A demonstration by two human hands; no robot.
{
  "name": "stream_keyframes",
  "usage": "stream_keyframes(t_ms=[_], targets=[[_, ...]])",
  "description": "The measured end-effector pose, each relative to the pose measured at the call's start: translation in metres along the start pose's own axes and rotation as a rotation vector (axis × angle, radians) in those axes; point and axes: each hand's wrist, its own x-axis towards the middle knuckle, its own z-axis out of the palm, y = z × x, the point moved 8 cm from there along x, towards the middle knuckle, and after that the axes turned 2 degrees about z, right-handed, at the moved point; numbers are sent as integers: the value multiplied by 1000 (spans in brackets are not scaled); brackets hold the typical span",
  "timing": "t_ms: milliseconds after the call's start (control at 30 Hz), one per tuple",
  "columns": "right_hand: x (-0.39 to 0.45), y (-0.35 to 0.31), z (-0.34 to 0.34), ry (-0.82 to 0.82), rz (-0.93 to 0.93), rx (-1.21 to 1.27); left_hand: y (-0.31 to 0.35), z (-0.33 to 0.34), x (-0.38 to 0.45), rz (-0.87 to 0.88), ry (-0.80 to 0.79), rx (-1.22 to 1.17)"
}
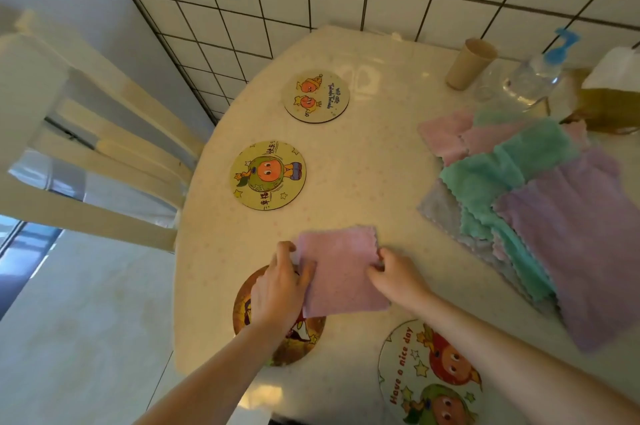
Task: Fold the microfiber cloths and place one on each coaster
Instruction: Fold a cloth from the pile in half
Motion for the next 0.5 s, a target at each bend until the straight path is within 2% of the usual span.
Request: stream_keyframes(t_ms=[100, 200, 300, 400, 500], targets=[[1, -4, -3, -1, 53, -45, 22, -4, -11, 392, 120, 354], [5, -10, -8, 26, 61, -216, 15, 15, -13, 505, 37, 506], [2, -7, -14, 75, 104, -357, 5, 26, -13, 458, -85, 557], [-4, -6, -26, 192, 112, -398, 10, 23, -15, 369, -161, 488], [-6, -7, -28, 189, 122, -135, 9, 20, -12, 93, -226, 97]])
